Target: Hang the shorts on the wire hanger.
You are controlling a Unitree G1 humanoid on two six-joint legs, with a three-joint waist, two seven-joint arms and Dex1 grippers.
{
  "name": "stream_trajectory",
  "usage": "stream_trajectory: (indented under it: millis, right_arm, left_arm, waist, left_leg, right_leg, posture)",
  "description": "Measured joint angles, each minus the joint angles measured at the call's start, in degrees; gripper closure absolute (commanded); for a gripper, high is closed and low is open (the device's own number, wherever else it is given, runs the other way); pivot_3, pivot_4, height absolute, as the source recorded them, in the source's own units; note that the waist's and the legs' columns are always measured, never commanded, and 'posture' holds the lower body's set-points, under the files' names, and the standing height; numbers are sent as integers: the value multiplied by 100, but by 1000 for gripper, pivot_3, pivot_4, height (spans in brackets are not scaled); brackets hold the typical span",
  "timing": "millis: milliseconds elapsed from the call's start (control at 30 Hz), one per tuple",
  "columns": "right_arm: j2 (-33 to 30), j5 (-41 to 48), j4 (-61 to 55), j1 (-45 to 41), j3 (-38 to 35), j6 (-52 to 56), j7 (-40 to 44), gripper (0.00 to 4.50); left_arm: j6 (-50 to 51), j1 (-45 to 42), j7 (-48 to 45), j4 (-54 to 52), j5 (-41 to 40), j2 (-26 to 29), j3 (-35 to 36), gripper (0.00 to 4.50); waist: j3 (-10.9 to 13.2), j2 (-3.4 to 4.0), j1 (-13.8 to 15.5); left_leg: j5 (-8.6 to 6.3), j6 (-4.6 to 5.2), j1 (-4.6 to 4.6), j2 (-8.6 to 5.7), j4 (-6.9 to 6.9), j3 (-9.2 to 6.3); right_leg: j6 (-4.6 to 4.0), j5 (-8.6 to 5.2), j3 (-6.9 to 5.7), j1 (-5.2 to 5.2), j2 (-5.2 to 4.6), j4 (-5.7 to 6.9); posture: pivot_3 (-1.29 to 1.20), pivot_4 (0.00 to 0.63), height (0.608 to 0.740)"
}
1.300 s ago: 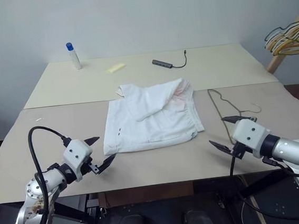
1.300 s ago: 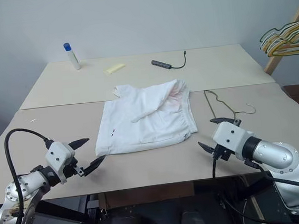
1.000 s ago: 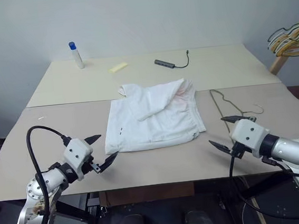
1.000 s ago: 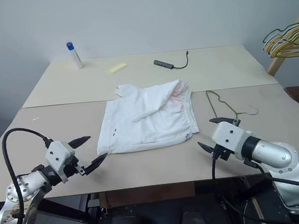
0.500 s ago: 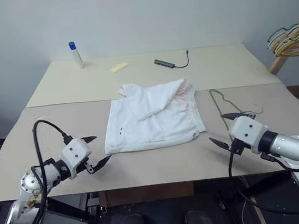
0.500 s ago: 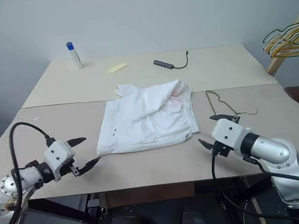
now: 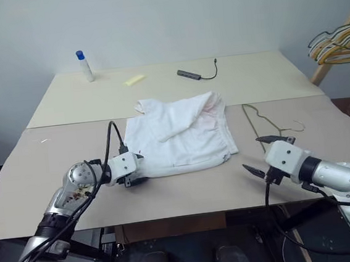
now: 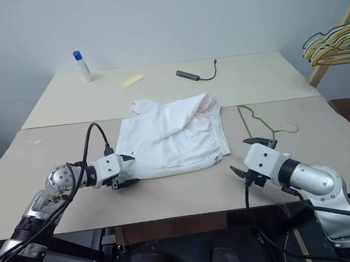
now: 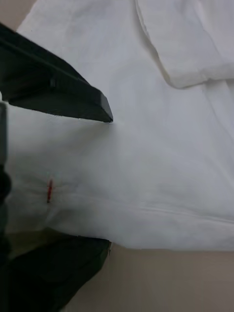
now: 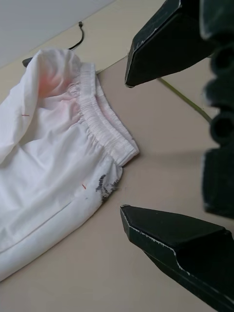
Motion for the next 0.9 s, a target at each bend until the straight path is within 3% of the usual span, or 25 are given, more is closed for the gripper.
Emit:
stream_trajectory:
  millis: [233,300,600,900]
  right_arm:
    - [-7,-222,-53,-50,117,48,-116,0]
    - [-27,-372,69,-174,284,-41,-120,0]
    - [74,-1761,2135,-1935,1846,-1555,-331,0]
    - [490,-2559,4049,-3162,2759,-3008,-588,0]
  left_arm:
    - [253,-180,-49,240,91,-64,-104,4030]
    - [324,-180,-53,243,90,-73,-101,4438]
    - [613,152,-279,-601,-98,303,134,4438]
    - [1085,350,-337,-1418,-359,636,544,4438]
  waist:
    - [1,-1,-121]
    - [1,-2,-143]
    - [26,-37,-312]
    - [34,-53,-301]
  left_leg:
    - [8,-5,34,1,6,7]
    - [9,-5,39,2,6,6]
    - [8,-5,29,8,0,27]
    - [6,-3,40,14,-1,40]
  right_leg:
    - [40,-28,35,0,0,49]
    - [40,-27,48,-2,4,55]
    - [1,0,90,-34,18,55]
    - [0,3,105,-35,22,61]
  posture:
    - [-65,0,740]
    - [-66,0,740]
    - [-34,0,740]
    - [11,0,740]
